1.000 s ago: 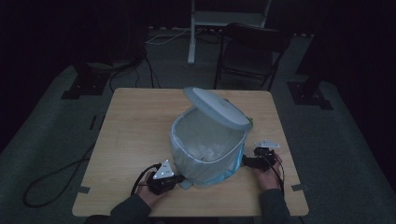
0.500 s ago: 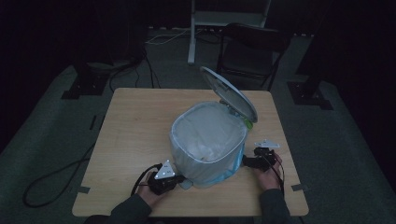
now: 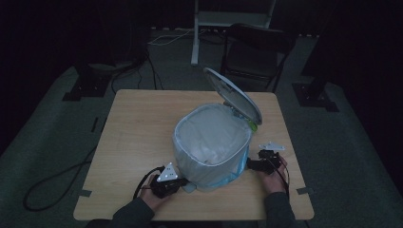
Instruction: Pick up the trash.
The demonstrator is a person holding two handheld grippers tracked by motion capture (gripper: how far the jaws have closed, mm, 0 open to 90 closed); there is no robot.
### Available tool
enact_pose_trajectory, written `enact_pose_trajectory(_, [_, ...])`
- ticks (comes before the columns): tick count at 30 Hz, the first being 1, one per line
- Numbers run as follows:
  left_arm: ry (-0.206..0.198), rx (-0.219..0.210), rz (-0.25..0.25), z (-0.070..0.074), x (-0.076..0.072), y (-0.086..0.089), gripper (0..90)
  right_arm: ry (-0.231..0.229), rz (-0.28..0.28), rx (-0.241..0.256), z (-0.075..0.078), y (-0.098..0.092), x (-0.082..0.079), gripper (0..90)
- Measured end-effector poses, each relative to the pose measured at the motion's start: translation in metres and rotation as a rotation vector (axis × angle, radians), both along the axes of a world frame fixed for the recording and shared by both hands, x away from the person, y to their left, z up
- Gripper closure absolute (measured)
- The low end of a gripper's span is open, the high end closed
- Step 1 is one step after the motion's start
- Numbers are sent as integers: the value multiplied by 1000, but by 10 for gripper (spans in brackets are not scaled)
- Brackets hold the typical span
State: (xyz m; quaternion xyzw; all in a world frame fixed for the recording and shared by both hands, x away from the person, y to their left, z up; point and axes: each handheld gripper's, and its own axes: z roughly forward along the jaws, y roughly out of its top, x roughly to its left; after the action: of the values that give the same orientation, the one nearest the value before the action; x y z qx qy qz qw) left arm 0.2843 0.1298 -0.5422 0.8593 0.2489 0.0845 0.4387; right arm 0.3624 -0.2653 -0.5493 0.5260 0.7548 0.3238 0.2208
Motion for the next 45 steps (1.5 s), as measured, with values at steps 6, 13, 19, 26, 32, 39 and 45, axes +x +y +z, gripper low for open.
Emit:
enact_pose_trajectory(6, [2,0,-1,0,0,0,900,0,4,-2,0,0,1,145])
enact_pose_trajectory(13, [6,-3,-1,0,1,1,900,21,5,-9,8,-2,1,448])
enact_pose_trajectory(19, [15,-9,-3,0,2,1,900,43,9,16,13,-6,0,636])
enact_pose_trajectory(26, [15,-9,-3,0,2,1,900,-5,-21,23,37,-11,3,679])
enact_pose_trajectory(32, [15,-9,-3,0,1,1,900,-55,-38,36,57,-11,12,710])
enact_pose_trajectory(39, [18,-11,-4,0,2,1,900,-73,-48,-2,68,-7,33,709])
enact_pose_trajectory(45, [22,-14,-3,0,2,1,900,-88,-61,-19,70,-6,48,692])
